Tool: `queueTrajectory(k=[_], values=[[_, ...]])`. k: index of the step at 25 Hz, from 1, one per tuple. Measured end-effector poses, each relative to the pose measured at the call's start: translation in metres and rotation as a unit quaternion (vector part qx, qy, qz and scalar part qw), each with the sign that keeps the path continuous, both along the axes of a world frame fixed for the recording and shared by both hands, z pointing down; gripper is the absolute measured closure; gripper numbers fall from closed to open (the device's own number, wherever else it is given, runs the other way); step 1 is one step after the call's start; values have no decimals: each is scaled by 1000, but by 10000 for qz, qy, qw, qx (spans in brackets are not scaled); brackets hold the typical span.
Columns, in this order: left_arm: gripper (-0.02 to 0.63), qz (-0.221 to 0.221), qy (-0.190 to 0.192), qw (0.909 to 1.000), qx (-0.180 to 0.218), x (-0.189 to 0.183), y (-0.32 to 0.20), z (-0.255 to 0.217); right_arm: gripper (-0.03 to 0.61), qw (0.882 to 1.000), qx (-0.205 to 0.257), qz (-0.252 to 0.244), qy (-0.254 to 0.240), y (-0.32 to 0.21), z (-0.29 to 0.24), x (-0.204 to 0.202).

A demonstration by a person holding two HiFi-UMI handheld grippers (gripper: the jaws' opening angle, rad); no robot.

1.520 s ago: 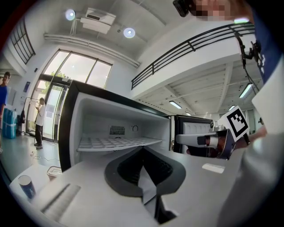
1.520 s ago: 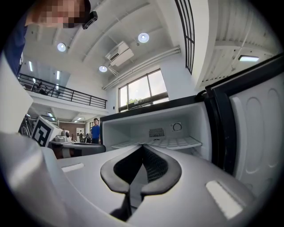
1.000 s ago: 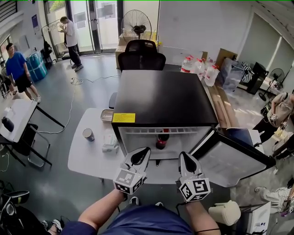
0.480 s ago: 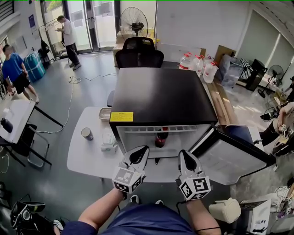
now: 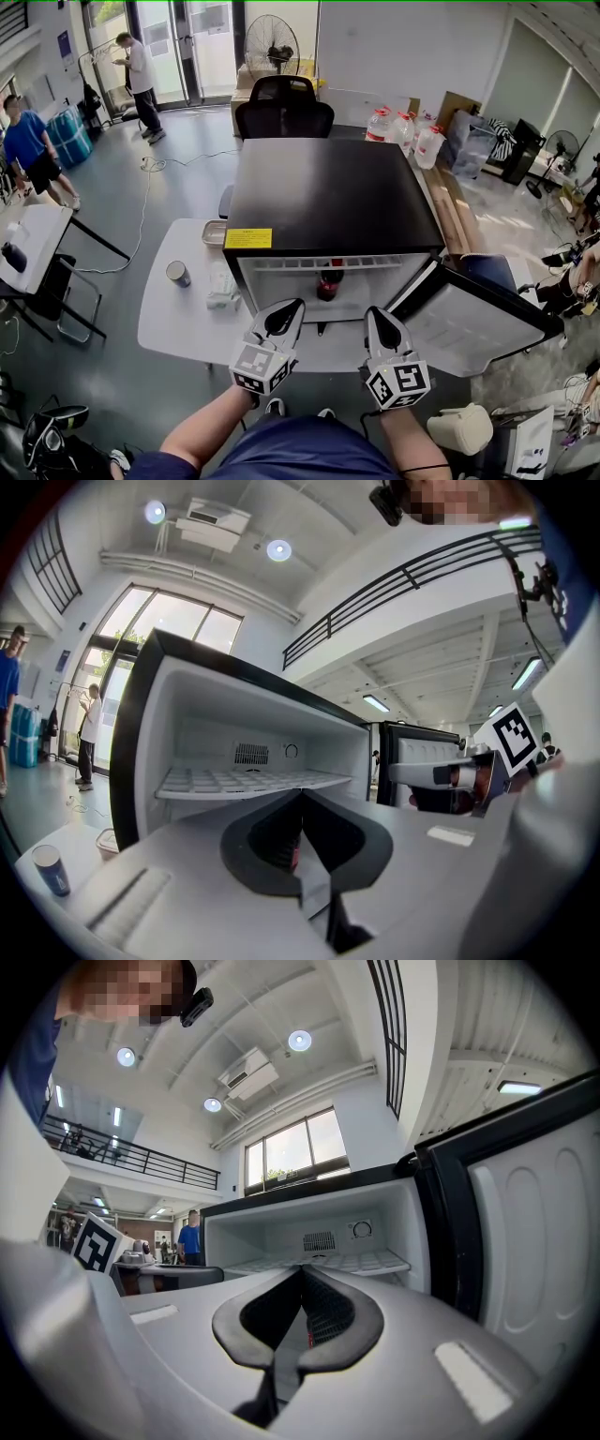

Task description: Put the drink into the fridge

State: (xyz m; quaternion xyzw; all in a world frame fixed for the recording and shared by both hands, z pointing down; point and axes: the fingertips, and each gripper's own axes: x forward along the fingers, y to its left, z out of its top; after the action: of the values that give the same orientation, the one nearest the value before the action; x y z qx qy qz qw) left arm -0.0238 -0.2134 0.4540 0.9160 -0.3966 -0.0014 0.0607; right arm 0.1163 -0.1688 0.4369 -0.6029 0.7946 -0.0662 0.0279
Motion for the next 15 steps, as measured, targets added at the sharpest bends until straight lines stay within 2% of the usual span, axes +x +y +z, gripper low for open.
queueTrajectory(k=[15], values=[[609,36,-48,10000,-69,2,-2,6,572,10000,-16,39,10,1,0,1]])
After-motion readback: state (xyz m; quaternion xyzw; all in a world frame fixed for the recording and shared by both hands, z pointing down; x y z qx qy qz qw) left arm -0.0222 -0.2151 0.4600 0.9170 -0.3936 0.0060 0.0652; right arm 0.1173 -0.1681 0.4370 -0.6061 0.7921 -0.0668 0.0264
